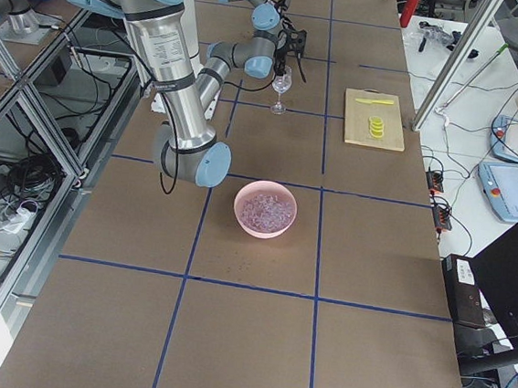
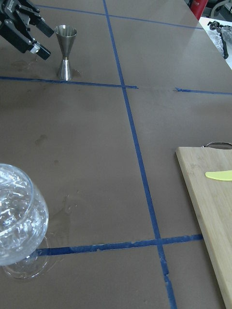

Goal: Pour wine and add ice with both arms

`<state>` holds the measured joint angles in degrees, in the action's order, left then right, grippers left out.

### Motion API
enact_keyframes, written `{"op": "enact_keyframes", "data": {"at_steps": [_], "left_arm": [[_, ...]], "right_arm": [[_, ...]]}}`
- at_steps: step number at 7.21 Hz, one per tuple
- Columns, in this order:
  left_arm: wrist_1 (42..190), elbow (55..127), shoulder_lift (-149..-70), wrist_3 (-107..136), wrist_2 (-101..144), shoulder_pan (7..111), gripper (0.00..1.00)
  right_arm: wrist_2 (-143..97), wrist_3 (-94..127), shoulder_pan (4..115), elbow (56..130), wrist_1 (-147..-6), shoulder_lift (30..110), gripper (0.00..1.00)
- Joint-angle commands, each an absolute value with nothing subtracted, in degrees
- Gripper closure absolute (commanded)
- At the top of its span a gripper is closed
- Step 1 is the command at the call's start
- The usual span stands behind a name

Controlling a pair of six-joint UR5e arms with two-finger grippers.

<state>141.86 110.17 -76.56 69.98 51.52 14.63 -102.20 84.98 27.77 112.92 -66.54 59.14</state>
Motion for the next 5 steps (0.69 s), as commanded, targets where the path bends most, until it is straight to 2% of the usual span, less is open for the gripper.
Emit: {"op": "enact_keyframes", "data": {"at_steps": [1,3,5], "left_arm": [[141.9,115.4,-73.0,66.5,57.5,16.4,0.00],[140.4,118.7,-73.0,62.5,67.1,22.2,0.00],[130.5,127.0,-73.5,55.8,79.5,30.3,0.00]], "right_arm": [[-102.7,84.6,28.9,114.5,-70.6,59.2,0.00],[-103.6,83.4,30.6,116.3,-76.1,59.7,0.00],[-106.5,79.2,35.1,116.8,-80.5,60.4,0.00]]}}
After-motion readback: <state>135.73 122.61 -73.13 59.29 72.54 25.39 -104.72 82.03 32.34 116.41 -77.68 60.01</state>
